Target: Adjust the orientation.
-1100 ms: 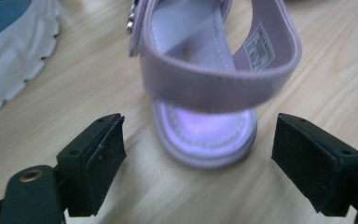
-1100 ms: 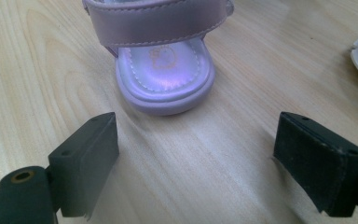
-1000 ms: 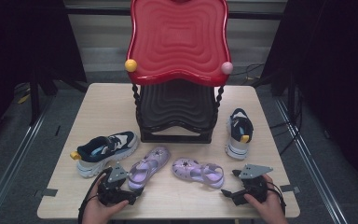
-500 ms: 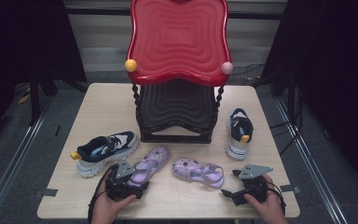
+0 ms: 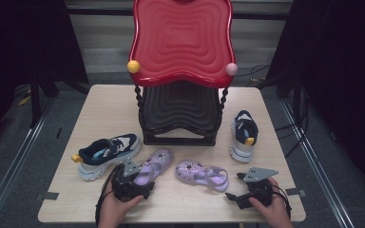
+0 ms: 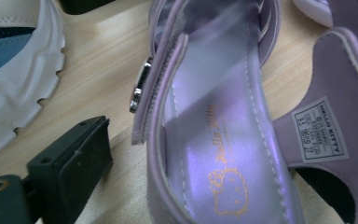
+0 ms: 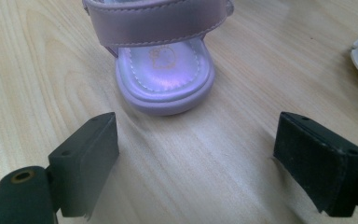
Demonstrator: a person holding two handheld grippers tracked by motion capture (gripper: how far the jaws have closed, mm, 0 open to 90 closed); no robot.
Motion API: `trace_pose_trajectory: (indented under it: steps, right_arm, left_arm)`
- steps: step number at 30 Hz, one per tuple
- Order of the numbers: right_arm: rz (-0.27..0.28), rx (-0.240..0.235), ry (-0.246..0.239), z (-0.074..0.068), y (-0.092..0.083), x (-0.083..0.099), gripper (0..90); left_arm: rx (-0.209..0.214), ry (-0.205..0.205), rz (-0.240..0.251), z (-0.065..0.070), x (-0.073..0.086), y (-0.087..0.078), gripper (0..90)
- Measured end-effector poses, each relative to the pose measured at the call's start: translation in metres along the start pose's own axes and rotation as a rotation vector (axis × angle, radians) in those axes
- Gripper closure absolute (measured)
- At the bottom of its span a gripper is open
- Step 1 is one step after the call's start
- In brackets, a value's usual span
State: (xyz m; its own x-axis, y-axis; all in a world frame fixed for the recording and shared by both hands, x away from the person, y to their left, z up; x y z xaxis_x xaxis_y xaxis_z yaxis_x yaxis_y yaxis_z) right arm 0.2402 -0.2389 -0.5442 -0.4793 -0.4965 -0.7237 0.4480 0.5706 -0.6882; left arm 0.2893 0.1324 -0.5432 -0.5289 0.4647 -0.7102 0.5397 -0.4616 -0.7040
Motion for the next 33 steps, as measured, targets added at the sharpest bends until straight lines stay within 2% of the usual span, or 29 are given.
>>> trace_pose_trajectory:
  steps: [3, 7, 8, 11, 17, 22, 27, 33]
  right_arm:
    - [0.000, 0.000, 0.000, 0.0000, 0.0000, 0.0000, 13.1]
    - [0.000, 0.000, 0.000, 0.0000, 0.0000, 0.0000, 13.1]
    - [0.000, 0.000, -0.001, 0.0001, 0.0001, -0.0001, 13.1]
    - [0.001, 0.001, -0.002, 0.0005, 0.0003, -0.0003, 13.1]
    - [0.000, 0.000, -0.001, 0.0004, 0.0003, -0.0003, 13.1]
    - [0.000, -0.001, -0.001, 0.0004, 0.0004, -0.0004, 13.0]
    - [0.000, -0.002, -0.001, 0.0005, 0.0005, -0.0004, 13.0]
    - [0.000, -0.002, -0.002, 0.0005, 0.0005, -0.0004, 13.0]
  left_arm:
    - [-0.004, 0.013, 0.002, -0.0003, -0.0002, -0.0004, 9.3]
    - [0.009, 0.010, 0.020, 0.0022, -0.0006, -0.0010, 15.2]
    - [0.014, 0.027, 0.018, 0.0016, -0.0007, -0.0017, 16.3]
    - [0.024, 0.024, 0.028, 0.0032, -0.0008, -0.0021, 20.8]
    - [0.040, 0.044, 0.038, 0.0040, -0.0011, -0.0034, 28.8]
    - [0.034, 0.039, 0.048, 0.0045, -0.0010, -0.0044, 33.9]
    - [0.028, 0.036, 0.060, 0.0040, -0.0009, -0.0058, 35.3]
    - [0.025, 0.012, 0.084, 0.0031, -0.0005, -0.0083, 36.2]
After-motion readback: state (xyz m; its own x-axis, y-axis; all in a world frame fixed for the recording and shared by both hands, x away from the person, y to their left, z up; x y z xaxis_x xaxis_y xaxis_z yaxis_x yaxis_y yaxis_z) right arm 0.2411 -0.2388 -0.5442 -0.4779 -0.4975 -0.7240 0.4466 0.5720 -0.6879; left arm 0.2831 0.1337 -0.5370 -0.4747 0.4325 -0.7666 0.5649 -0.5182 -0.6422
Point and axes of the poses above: each handheld gripper's, and its own axes: y roughly forward along the jaws, x roughly out of its underside, z roughly to its right, the point moved 5 cm from there along y, roughly forward along the jaws, and after that the axes turned 2 degrees about -x, right-handed, at the moved point
